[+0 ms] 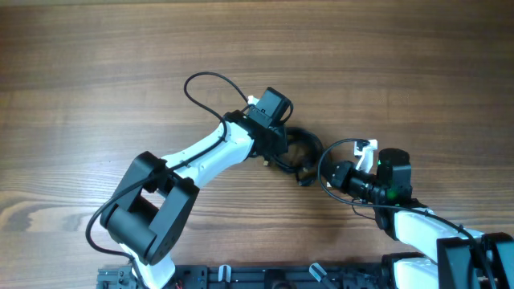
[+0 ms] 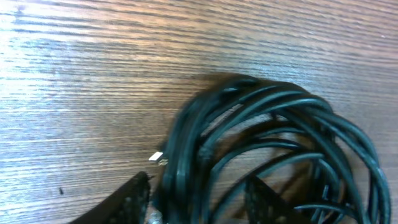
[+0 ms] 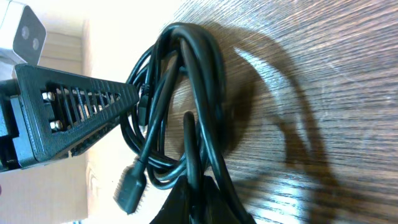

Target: Untangle cables

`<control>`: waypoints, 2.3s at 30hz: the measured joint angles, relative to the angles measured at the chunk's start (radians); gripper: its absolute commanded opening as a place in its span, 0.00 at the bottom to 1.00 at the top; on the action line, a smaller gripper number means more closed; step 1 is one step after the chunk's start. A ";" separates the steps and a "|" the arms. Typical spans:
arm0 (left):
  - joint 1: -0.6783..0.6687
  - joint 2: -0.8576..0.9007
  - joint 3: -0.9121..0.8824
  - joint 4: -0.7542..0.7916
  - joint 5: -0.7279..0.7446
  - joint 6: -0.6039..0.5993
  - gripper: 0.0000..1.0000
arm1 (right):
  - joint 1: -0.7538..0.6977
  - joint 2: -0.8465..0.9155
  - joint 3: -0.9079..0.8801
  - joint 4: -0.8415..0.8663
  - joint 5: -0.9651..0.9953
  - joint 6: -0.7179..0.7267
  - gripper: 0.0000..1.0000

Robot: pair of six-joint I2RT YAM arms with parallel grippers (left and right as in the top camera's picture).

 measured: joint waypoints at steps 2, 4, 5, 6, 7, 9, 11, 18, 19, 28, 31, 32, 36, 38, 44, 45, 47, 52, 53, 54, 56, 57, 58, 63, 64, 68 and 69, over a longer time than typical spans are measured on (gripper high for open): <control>0.000 0.000 0.000 0.000 -0.020 0.000 0.59 | 0.000 0.000 0.000 0.000 0.013 0.008 0.05; 0.000 0.000 0.000 -0.001 -0.045 0.001 0.64 | 0.000 0.000 0.000 -0.002 0.027 0.016 0.05; 0.000 0.000 0.000 0.000 -0.056 -0.001 0.66 | 0.000 0.000 0.000 -0.012 0.037 0.024 0.04; 0.000 0.000 0.000 0.000 -0.062 0.000 0.67 | 0.000 0.000 0.000 -0.024 0.046 0.031 0.05; 0.000 0.000 0.000 -0.001 -0.064 0.000 0.69 | 0.000 0.000 0.000 -0.043 0.063 0.039 0.05; 0.000 0.000 0.000 -0.001 -0.053 0.007 0.77 | 0.000 0.000 0.000 -0.063 0.084 0.063 0.05; 0.000 0.000 0.000 0.004 -0.006 0.047 0.82 | 0.000 0.000 0.000 -0.063 0.088 0.104 0.04; -0.046 0.000 0.000 0.011 0.083 0.253 0.84 | 0.000 0.000 0.000 0.085 0.050 0.348 0.05; -0.066 0.000 0.000 0.012 0.090 0.277 0.84 | 0.000 0.000 0.000 0.103 0.042 0.372 0.05; -0.089 -0.090 0.000 0.015 0.087 0.392 0.82 | 0.000 0.003 0.000 0.209 0.009 0.576 0.05; -0.089 -0.164 0.000 0.015 0.084 0.398 0.81 | 0.000 0.003 0.000 0.211 0.014 0.600 0.05; -0.089 -0.181 0.000 0.015 0.083 0.398 0.80 | 0.000 0.003 0.000 0.211 0.017 0.607 0.05; -0.089 -0.194 0.000 -0.004 0.080 0.438 0.75 | 0.000 0.003 0.000 0.213 0.021 0.633 0.04; -0.092 -0.194 0.000 -0.028 0.079 0.484 0.75 | 0.000 0.003 0.000 0.217 0.021 0.636 0.05; -0.103 -0.194 0.000 -0.078 0.006 0.560 0.67 | 0.000 0.003 0.000 0.222 0.020 0.637 0.04; -0.103 -0.194 0.000 -0.080 -0.003 0.573 0.67 | 0.000 0.003 0.000 0.223 0.020 0.637 0.04; -0.105 -0.194 0.000 -0.080 -0.010 0.613 0.75 | 0.000 0.003 0.000 0.225 0.020 0.636 0.04; -0.138 -0.194 0.000 -0.078 0.013 0.713 0.97 | 0.000 0.003 0.000 0.226 0.020 0.636 0.04; -0.151 -0.194 0.000 -0.072 0.019 0.725 0.97 | 0.000 0.003 0.000 0.226 0.020 0.636 0.04; -0.159 -0.194 0.000 -0.069 0.022 0.733 0.98 | 0.000 0.003 0.000 0.226 0.020 0.636 0.04; -0.168 -0.194 0.000 -0.068 0.028 0.741 0.98 | 0.000 0.003 0.000 0.226 0.020 0.636 0.05; -0.169 -0.194 0.000 -0.068 0.028 0.744 0.98 | 0.000 0.003 0.000 0.226 0.020 0.636 0.04; -0.169 -0.194 0.000 -0.068 0.028 0.747 0.98 | 0.000 0.003 0.000 0.226 0.020 0.636 0.04; -0.169 -0.193 0.000 -0.067 0.028 0.754 1.00 | 0.000 0.003 0.000 0.242 0.008 0.636 0.04; -0.169 -0.191 0.000 -0.066 0.028 0.754 1.00 | 0.000 0.003 0.000 0.245 0.005 0.636 0.04; -0.169 -0.158 0.000 -0.063 0.028 0.754 1.00 | 0.000 0.003 0.000 0.247 0.001 0.636 0.04; -0.169 -0.145 0.000 -0.063 0.028 0.754 1.00 | 0.000 0.003 0.000 0.248 0.001 0.636 0.05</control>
